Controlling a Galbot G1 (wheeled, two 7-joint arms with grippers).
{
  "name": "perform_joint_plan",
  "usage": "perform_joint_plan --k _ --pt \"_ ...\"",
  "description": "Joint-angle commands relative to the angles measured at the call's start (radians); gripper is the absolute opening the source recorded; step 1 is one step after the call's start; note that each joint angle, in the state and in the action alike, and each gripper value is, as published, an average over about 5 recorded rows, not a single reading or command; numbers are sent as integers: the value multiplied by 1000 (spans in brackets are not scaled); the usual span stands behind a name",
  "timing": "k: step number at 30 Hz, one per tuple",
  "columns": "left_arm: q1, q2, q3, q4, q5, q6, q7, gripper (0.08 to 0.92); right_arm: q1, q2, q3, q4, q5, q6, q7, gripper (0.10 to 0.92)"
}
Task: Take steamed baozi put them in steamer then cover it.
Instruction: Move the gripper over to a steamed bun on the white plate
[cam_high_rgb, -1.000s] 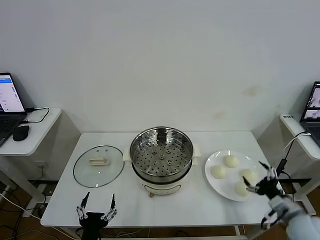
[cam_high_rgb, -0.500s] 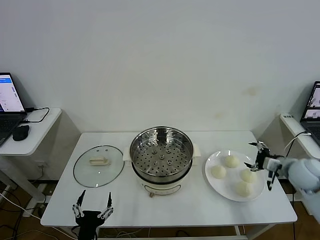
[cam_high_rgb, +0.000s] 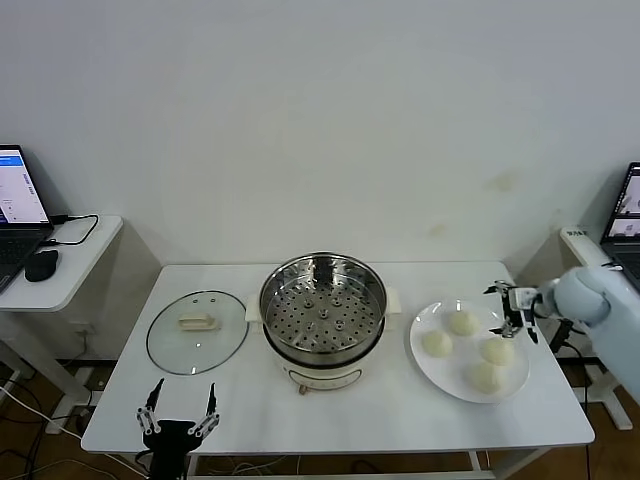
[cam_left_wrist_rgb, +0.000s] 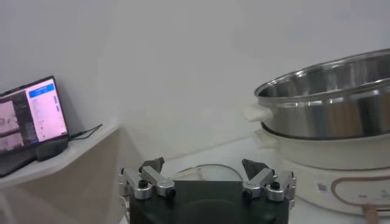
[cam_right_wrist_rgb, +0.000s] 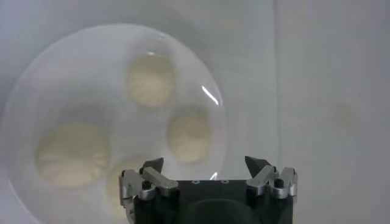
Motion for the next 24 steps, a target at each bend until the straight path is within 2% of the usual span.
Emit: perform_joint_plan --k 1,10,24 --pt "0 0 -5 0 2 0 0 823 146 114 -157 -197 -19 48 -58 822" --pt "-4 2 -15 7 4 -4 0 823 131 220 -131 -297 -66 45 -26 823" --pt "-7 7 -32 9 9 -9 3 823 125 289 -116 -390 -144 36 -5 822"
